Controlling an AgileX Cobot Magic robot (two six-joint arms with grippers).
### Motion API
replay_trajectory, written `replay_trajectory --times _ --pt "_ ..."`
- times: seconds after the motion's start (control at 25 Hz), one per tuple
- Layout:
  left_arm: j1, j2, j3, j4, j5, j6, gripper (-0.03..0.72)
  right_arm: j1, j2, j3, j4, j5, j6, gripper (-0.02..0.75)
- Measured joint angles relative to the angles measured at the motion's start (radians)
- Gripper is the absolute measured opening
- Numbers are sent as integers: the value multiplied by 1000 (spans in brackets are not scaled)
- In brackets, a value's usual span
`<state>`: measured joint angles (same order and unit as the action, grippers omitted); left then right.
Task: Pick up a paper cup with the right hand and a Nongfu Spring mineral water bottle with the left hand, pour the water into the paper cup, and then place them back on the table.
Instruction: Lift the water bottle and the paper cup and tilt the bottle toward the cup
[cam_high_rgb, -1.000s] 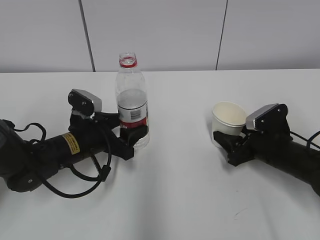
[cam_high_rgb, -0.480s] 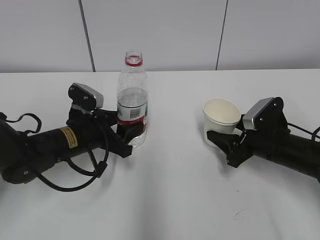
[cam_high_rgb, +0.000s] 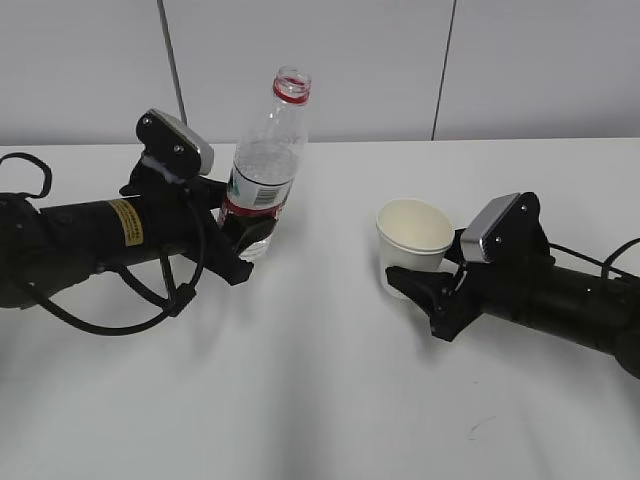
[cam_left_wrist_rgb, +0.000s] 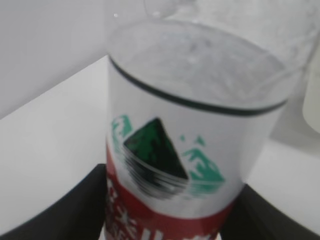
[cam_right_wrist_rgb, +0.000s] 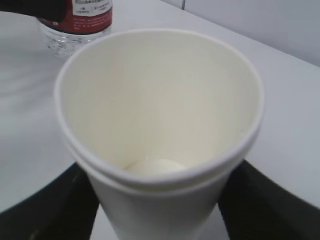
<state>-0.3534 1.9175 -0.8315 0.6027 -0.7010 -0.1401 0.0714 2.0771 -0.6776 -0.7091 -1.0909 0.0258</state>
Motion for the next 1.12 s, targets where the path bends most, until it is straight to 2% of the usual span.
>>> replay_trajectory --times 0.76,1.12 --pt "-4 -20 -228 229 318 5 400 15 0 -82 -4 68 105 509" --pt "-65 -20 -336 343 511 6 398 14 0 -108 -8 79 117 509"
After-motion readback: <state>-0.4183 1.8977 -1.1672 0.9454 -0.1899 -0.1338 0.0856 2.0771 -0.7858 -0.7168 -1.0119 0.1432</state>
